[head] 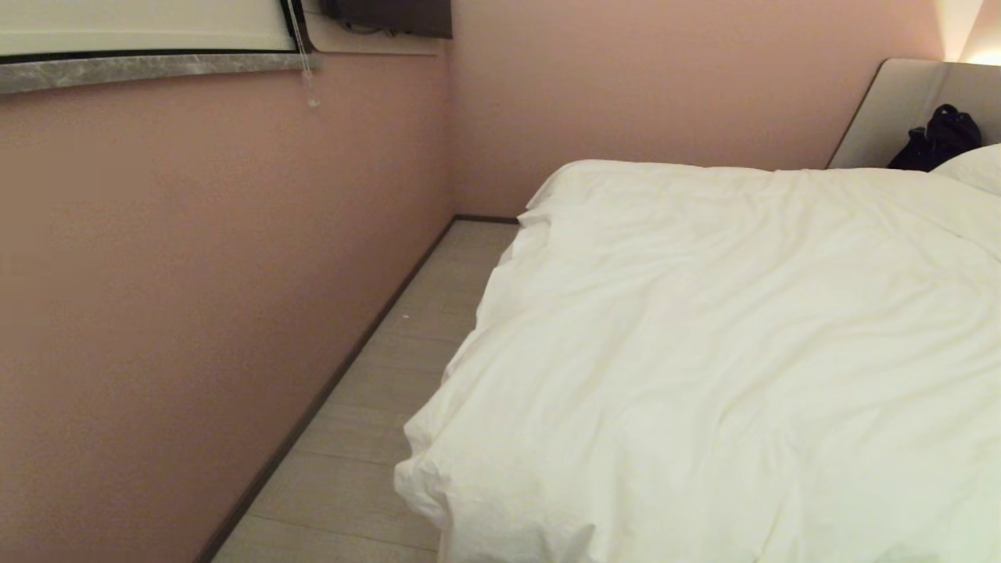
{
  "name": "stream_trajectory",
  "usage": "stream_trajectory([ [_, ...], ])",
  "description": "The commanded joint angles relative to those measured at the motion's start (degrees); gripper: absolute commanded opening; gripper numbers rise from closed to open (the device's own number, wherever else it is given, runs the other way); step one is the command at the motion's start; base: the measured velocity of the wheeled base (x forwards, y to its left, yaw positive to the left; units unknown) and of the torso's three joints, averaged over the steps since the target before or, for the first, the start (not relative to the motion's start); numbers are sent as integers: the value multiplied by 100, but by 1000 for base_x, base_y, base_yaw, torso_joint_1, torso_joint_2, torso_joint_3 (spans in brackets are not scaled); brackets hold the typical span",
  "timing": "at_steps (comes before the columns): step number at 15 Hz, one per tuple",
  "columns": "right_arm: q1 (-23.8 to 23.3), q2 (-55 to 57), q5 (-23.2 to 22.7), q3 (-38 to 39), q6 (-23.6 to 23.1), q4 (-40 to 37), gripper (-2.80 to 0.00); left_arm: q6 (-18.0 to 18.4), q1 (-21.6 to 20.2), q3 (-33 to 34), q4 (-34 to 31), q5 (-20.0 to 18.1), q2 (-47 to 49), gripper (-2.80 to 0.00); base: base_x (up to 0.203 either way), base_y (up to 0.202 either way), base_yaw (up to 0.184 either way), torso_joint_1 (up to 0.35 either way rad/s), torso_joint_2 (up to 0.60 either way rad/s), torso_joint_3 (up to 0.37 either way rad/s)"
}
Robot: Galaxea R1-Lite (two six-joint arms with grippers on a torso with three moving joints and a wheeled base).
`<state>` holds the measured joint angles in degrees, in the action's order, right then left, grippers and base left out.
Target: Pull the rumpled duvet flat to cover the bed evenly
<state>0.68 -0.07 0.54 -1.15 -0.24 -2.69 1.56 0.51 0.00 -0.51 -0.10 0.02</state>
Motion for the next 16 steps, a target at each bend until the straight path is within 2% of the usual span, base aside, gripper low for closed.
stream_trajectory([
  [1, 2, 7, -2, 0, 1, -3, -280, -7, 2, 0, -2, 1, -2, 0, 0, 188, -1, 0, 1, 2],
  [16, 2, 7, -2, 0, -2, -3, -280, -7, 2, 0, -2, 1, -2, 0, 0, 195, -1, 1, 2, 2],
])
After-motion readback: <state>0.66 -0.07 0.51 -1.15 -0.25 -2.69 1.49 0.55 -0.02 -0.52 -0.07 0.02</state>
